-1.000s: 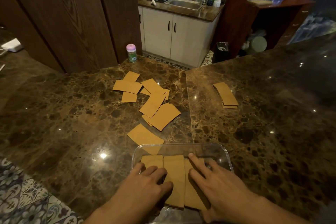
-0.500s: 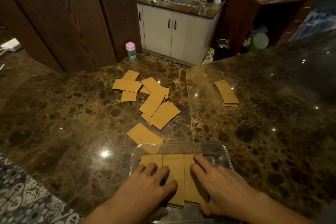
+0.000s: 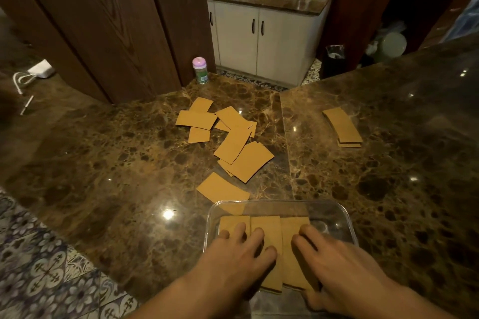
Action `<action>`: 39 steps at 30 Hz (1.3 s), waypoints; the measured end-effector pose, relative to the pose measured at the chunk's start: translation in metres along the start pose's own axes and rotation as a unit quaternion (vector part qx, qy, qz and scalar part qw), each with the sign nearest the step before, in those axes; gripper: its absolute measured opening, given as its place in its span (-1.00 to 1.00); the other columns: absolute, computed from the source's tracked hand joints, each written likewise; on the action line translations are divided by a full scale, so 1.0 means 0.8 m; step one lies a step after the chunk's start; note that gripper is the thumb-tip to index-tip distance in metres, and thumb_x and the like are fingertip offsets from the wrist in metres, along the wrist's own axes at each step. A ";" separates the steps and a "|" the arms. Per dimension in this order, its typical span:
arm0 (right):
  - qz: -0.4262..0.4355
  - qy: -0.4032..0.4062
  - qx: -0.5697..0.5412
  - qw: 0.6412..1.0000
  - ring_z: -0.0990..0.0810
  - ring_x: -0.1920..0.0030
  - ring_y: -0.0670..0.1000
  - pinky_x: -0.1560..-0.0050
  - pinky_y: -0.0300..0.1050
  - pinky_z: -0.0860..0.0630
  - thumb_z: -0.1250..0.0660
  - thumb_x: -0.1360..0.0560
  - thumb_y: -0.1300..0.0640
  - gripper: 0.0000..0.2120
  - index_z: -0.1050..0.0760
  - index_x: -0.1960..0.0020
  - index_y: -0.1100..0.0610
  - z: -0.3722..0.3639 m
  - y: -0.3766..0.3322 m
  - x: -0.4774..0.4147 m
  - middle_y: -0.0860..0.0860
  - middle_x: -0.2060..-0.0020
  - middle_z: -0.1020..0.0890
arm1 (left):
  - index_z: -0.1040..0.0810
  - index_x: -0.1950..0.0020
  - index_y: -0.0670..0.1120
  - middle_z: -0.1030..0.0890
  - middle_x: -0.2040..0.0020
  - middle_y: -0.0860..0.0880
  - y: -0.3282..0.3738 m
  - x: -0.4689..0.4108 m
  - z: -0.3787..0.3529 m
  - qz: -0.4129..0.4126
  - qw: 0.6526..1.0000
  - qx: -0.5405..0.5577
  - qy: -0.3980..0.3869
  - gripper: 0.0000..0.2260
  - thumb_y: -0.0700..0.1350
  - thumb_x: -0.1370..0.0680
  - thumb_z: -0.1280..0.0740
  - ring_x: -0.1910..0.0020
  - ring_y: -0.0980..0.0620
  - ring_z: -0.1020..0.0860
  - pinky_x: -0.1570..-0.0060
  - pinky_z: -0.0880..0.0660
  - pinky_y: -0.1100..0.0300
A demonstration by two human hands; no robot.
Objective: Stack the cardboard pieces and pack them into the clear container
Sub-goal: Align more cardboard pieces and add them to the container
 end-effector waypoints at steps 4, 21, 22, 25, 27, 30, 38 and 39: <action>0.000 0.003 -0.001 1.000 -0.46 -0.35 0.10 -0.20 0.02 -0.59 -0.36 -0.52 -0.22 -0.24 -0.12 -0.57 0.00 0.002 -0.002 0.001 0.03 -0.48 -0.22 | -0.13 -0.47 0.08 -0.26 -0.41 -0.17 -0.011 0.008 0.006 0.009 0.999 0.024 0.026 -0.42 0.00 -0.57 -0.38 -0.28 -0.28 -0.33 0.00 -0.48 -0.17; 0.061 0.075 -0.084 0.992 -0.21 -0.42 -0.07 -0.39 -0.13 -0.35 -0.29 -0.61 -0.26 -0.45 -0.21 -0.50 -0.13 0.006 -0.011 0.013 -0.13 -0.49 -0.16 | -0.55 -0.18 0.15 -0.66 -0.15 -0.10 0.000 0.025 -0.016 0.020 0.994 0.016 0.107 -0.65 0.09 -0.43 -0.20 0.08 -0.10 -0.66 0.26 -0.66 -0.07; 0.065 0.090 -0.119 0.987 -0.22 -0.37 -0.20 -0.36 -0.24 -0.33 -0.29 -0.55 -0.40 -0.46 -0.27 -0.43 -0.22 0.018 -0.010 0.015 -0.24 -0.41 -0.23 | -0.54 -0.21 0.17 -0.65 -0.15 -0.07 -0.004 0.027 -0.006 0.016 0.990 0.038 0.134 -0.66 0.10 -0.46 -0.20 0.06 -0.06 -0.66 0.27 -0.66 -0.01; 0.049 0.162 -0.226 0.959 -0.42 -0.18 -0.34 -0.15 -0.37 -0.46 -0.12 -0.40 -0.64 -0.45 -0.42 -0.19 -0.31 0.073 0.006 0.018 -0.40 -0.12 -0.42 | -0.51 -0.31 0.17 -0.57 -0.20 0.05 -0.039 0.044 0.059 0.022 0.951 0.198 0.238 -0.71 0.16 -0.63 -0.20 -0.06 0.09 -0.62 0.09 -0.64 0.15; 0.055 0.227 -0.241 0.942 -0.53 -0.10 -0.31 -0.04 -0.40 -0.53 -0.17 -0.50 -0.51 -0.58 -0.48 -0.17 -0.27 0.112 0.019 0.006 -0.37 -0.02 -0.51 | -0.49 -0.36 0.16 -0.54 -0.25 0.14 -0.091 0.053 0.094 0.056 0.920 0.265 0.283 -0.69 0.17 -0.65 -0.20 -0.17 0.16 -0.56 -0.14 -0.55 0.21; 0.053 0.227 -0.200 0.952 -0.54 -0.04 -0.33 -0.06 -0.38 -0.54 -0.31 -0.54 -0.27 -0.62 -0.50 -0.30 -0.16 0.153 0.038 -0.052 -0.28 -0.13 -0.58 | -0.46 -0.41 0.19 -0.50 -0.33 0.20 -0.174 0.031 0.104 0.108 0.941 0.211 0.242 -0.58 0.10 -0.56 -0.39 -0.28 0.18 -0.49 -0.29 -0.50 0.13; 0.078 0.046 -0.009 0.996 0.06 -0.68 0.12 -0.63 0.06 -0.06 -0.68 -0.33 -0.03 0.18 0.05 -0.69 -0.13 0.172 0.052 -0.239 0.05 -0.69 0.03 | -0.37 -0.51 0.15 -0.31 -0.50 0.06 -0.220 -0.063 0.022 0.080 0.990 0.117 0.000 -0.30 0.14 -0.42 -0.56 -0.43 0.00 -0.30 -0.40 -0.38 0.02; 0.085 0.028 0.006 0.996 0.17 -0.68 0.13 -0.65 0.11 0.00 -0.71 -0.29 -0.04 0.27 0.11 -0.69 -0.13 0.173 0.048 -0.255 0.07 -0.70 0.13 | -0.38 -0.51 0.14 -0.31 -0.48 0.05 -0.220 -0.067 0.022 0.078 0.991 0.111 0.004 -0.30 0.15 -0.42 -0.56 -0.41 -0.01 -0.31 -0.37 -0.40 0.01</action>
Point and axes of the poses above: each hand's wrist, its own x-axis away from the middle knuckle, its own z-axis out of the back of the hand, y = z × x, the point moved 8 cm from there along -x, towards the middle knuckle
